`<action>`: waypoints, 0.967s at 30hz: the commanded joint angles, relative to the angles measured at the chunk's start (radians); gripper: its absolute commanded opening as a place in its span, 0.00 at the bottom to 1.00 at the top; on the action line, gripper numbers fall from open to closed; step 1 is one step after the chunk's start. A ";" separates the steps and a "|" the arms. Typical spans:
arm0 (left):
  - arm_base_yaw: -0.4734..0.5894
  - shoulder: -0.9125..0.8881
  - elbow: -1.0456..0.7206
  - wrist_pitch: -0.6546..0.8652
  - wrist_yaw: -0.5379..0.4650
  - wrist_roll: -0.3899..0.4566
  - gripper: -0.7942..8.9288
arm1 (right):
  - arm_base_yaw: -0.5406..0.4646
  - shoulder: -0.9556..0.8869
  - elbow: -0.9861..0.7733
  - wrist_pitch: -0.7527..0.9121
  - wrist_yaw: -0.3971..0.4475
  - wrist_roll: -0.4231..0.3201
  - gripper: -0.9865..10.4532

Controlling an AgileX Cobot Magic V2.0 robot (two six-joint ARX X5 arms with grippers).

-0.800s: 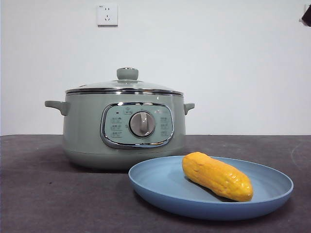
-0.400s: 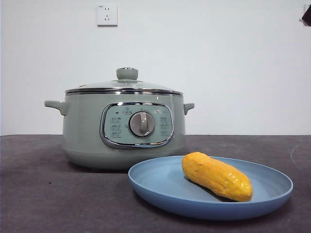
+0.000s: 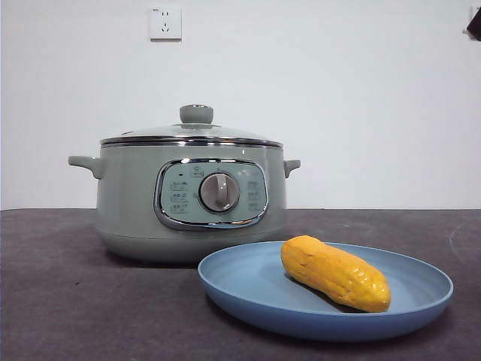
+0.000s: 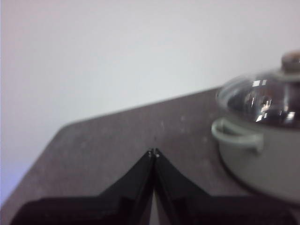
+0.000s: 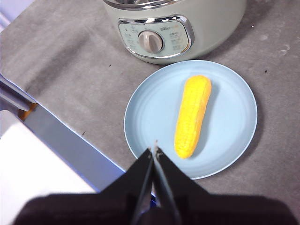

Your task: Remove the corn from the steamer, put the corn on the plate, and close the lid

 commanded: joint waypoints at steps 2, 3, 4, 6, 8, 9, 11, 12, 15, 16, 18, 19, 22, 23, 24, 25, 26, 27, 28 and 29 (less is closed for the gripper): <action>0.008 -0.053 -0.084 0.011 -0.006 -0.051 0.08 | 0.002 -0.001 -0.007 0.005 0.003 -0.004 0.09; 0.007 -0.063 -0.100 0.011 -0.006 -0.061 0.08 | 0.002 -0.001 -0.007 0.005 0.003 -0.004 0.09; 0.007 -0.074 -0.117 0.012 -0.006 -0.073 0.08 | 0.002 -0.001 -0.007 0.005 0.003 -0.004 0.09; 0.007 -0.094 -0.149 0.009 -0.006 -0.096 0.08 | 0.002 -0.001 -0.007 0.005 0.003 -0.004 0.09; 0.007 -0.115 -0.159 -0.034 -0.006 -0.105 0.08 | 0.002 -0.001 -0.007 0.005 0.003 -0.004 0.09; 0.007 -0.123 -0.159 -0.059 -0.004 -0.106 0.08 | 0.002 -0.001 -0.007 0.005 0.003 -0.004 0.09; 0.007 -0.136 -0.159 -0.107 -0.005 -0.113 0.08 | 0.002 -0.001 -0.007 0.005 0.003 -0.004 0.09; 0.007 -0.136 -0.159 -0.125 -0.004 -0.114 0.08 | 0.002 -0.001 -0.007 0.005 0.003 -0.004 0.09; 0.007 -0.136 -0.159 -0.147 -0.002 -0.127 0.08 | 0.002 -0.001 -0.007 0.005 0.003 -0.004 0.09; 0.007 -0.136 -0.159 -0.145 0.001 -0.133 0.08 | 0.002 -0.001 -0.007 0.005 0.003 -0.004 0.09; 0.007 -0.136 -0.159 -0.140 0.004 -0.132 0.08 | 0.002 -0.001 -0.007 0.005 0.003 -0.004 0.09; 0.008 -0.136 -0.159 -0.140 0.002 -0.130 0.08 | 0.002 -0.001 -0.007 0.005 0.003 -0.004 0.09; 0.008 -0.136 -0.159 -0.140 -0.002 -0.130 0.08 | 0.002 -0.001 -0.007 0.005 0.003 -0.004 0.09; 0.008 -0.136 -0.159 -0.140 -0.001 -0.130 0.08 | 0.002 -0.001 -0.007 0.005 0.003 -0.004 0.09; 0.008 -0.136 -0.159 -0.140 -0.001 -0.130 0.08 | 0.002 -0.001 -0.007 0.005 0.003 -0.004 0.09; 0.008 -0.136 -0.159 -0.140 -0.001 -0.130 0.08 | 0.002 -0.001 -0.007 0.005 0.003 -0.004 0.09; 0.008 -0.136 -0.159 -0.140 -0.002 -0.130 0.08 | 0.002 -0.001 -0.007 0.005 0.003 -0.004 0.09; 0.008 -0.136 -0.159 -0.140 -0.002 -0.130 0.08 | 0.001 -0.001 -0.007 0.005 0.003 -0.004 0.09; 0.008 -0.136 -0.159 -0.140 -0.001 -0.130 0.08 | 0.002 -0.001 -0.007 0.005 0.003 -0.004 0.09; 0.008 -0.136 -0.159 -0.140 -0.001 -0.130 0.08 | 0.001 -0.001 -0.007 0.005 0.003 -0.004 0.09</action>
